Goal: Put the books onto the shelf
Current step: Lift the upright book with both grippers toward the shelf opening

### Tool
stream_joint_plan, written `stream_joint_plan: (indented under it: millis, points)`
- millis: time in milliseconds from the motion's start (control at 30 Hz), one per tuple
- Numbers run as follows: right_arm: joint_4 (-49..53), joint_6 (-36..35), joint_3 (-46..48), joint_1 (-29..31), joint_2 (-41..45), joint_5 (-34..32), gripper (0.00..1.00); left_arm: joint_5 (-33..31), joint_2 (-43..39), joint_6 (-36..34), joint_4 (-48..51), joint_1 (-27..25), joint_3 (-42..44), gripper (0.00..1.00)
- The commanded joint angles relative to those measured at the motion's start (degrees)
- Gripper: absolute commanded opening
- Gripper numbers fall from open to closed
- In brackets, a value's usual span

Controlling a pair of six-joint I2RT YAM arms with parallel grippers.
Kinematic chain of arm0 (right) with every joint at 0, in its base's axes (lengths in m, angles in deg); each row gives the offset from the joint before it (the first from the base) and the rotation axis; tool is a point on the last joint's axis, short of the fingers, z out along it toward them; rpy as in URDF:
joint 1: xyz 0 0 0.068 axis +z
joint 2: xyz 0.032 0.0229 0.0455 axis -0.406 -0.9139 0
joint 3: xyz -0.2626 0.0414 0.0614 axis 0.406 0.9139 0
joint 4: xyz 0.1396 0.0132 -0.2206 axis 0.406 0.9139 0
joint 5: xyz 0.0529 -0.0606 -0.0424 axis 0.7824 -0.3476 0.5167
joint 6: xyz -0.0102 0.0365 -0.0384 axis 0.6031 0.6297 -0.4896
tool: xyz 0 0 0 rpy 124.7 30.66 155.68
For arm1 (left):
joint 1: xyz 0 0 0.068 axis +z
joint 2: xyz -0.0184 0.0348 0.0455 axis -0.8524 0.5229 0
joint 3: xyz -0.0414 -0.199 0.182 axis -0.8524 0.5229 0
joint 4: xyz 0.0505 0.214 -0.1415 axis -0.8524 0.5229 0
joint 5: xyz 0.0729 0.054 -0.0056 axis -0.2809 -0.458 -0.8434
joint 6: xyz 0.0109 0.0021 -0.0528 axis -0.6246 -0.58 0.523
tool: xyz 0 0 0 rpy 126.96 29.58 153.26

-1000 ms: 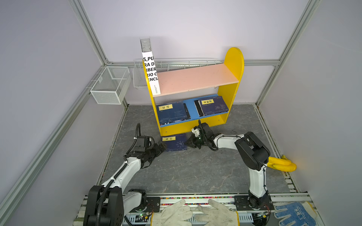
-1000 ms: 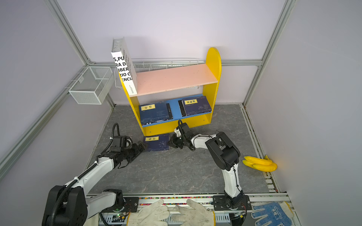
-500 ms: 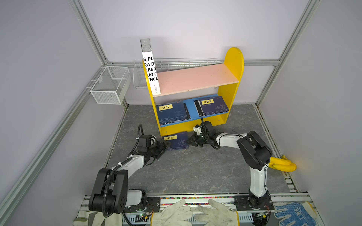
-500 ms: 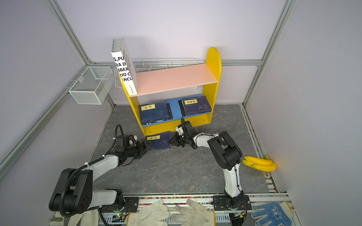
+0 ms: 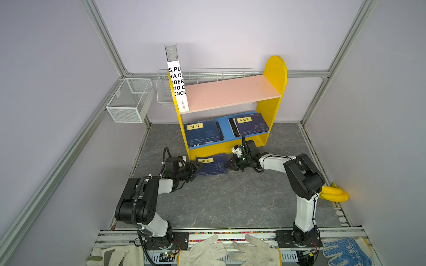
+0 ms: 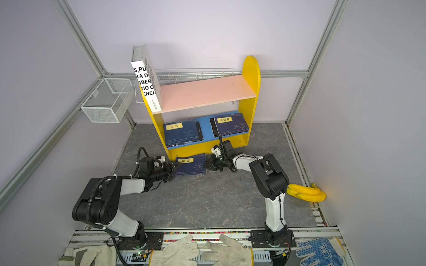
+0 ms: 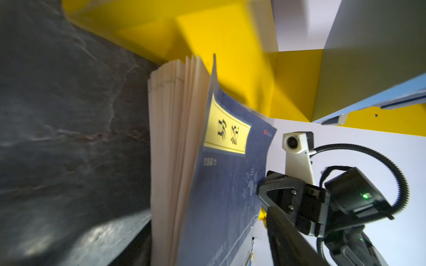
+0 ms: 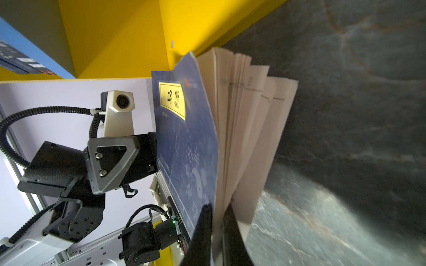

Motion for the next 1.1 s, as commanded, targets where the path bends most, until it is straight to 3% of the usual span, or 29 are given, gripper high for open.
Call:
stream_joint_plan:
  millis: [0, 233, 467, 600, 733, 867, 967, 1067]
  points:
    - [1.6, -4.1, -0.4, -1.0, 1.5, 5.0, 0.07, 3.3, 0.4, 1.7, -6.6, 0.2, -1.1, 0.69]
    - [4.3, -8.9, -2.3, -2.2, 0.7, 8.2, 0.07, 5.2, 0.9, 1.8, -8.1, 0.2, -1.1, 0.55]
    - [3.2, -8.9, -2.3, -2.6, 0.9, 9.0, 0.08, 5.4, 0.4, 1.9, -7.8, 0.2, -1.2, 0.19]
    - [1.5, -7.8, -1.1, -2.5, 1.7, 8.9, 0.16, 5.8, -2.4, 1.6, -5.3, 0.1, -1.2, 0.02]
    - [-2.2, -4.8, 1.6, -2.9, 3.7, 8.4, 0.33, 5.2, -8.8, -2.3, 3.7, 0.1, -1.4, 0.00]
    - [-4.8, -2.8, 4.3, -3.0, 8.5, 7.5, 0.52, 3.2, -19.2, -9.7, 20.5, 0.0, -4.1, 0.00]
    - [-5.5, -1.8, 5.7, -3.0, 11.8, 7.3, 0.60, 1.9, -26.7, -12.8, 28.5, 0.0, -6.4, 0.00]
    - [-8.1, 0.4, 7.4, -2.7, 14.6, 8.5, 0.65, 1.2, -31.1, -12.9, 30.4, 0.0, -8.4, 0.00]
